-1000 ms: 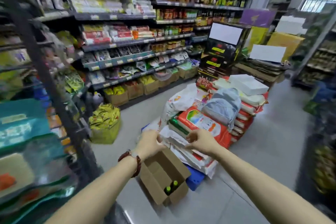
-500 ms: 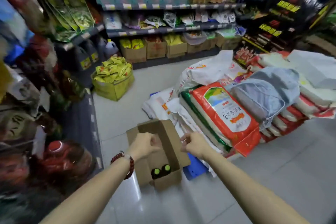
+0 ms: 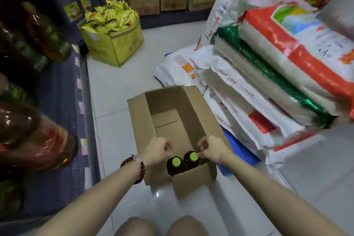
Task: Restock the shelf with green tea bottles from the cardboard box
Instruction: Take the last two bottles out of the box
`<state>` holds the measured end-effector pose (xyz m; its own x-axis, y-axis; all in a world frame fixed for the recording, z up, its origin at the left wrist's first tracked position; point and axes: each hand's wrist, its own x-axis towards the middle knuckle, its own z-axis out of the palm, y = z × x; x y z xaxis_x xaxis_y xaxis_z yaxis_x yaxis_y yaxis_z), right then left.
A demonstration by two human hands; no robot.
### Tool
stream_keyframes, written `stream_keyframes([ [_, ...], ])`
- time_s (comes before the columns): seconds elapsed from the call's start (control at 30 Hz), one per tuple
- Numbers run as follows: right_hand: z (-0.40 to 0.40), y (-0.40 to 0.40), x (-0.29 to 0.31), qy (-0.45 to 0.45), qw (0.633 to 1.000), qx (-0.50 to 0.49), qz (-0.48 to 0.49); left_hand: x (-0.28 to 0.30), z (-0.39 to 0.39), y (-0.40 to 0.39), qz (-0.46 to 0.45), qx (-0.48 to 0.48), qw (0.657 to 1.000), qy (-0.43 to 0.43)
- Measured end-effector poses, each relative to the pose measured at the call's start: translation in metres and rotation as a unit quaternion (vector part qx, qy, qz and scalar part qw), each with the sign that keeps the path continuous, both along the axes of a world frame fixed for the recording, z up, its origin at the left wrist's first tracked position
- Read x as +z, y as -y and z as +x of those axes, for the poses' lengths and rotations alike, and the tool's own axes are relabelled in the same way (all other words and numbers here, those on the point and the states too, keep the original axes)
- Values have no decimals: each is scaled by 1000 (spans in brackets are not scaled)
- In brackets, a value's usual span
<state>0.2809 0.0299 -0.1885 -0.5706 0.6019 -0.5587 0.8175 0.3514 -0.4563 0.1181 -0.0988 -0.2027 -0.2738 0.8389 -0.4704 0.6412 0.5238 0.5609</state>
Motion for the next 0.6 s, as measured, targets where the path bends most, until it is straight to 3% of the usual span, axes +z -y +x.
stream_keyframes([
  [0.23,2,-2,-80,-6,1000,15,15,-72,0,-15,28,-87,996,2],
  [0.6,-14,-12,-120,-131,988,-48,68,-82,-11,-34,40,-144,986,-69],
])
